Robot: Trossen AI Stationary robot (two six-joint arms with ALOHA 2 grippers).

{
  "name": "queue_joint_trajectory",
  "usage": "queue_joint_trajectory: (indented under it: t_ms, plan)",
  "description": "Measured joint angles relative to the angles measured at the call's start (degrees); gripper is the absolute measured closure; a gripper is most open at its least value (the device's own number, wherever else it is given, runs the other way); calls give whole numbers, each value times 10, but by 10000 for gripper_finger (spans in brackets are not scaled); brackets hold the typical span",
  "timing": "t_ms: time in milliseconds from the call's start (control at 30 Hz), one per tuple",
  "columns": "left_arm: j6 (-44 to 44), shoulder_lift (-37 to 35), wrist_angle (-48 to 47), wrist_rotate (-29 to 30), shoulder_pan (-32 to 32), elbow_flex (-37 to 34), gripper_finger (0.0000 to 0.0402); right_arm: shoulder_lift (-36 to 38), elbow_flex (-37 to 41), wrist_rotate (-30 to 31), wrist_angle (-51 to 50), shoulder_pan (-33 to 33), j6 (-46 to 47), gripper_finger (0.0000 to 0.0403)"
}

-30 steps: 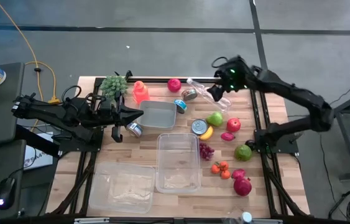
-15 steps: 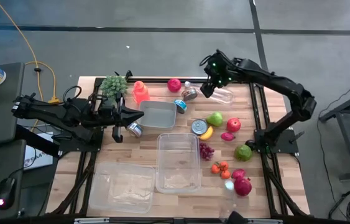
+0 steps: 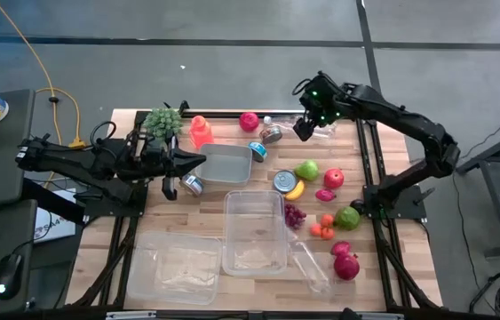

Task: Pick & Place Food Item
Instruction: Put the top transparent plastic bottle into the left transparent bin

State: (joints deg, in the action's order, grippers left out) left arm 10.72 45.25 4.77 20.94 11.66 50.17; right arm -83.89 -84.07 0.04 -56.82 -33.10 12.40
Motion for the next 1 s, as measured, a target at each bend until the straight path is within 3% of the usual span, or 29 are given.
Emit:
queue_joint_trajectory:
  t_ms: [733,1000]
  plan:
    - [-5,0,-1,1,-1,0,401,3,0,-18,-5,5,-92,108]
    - [-3,0,0,1,-1,0,401,3,0,16,-30,5,-77,101]
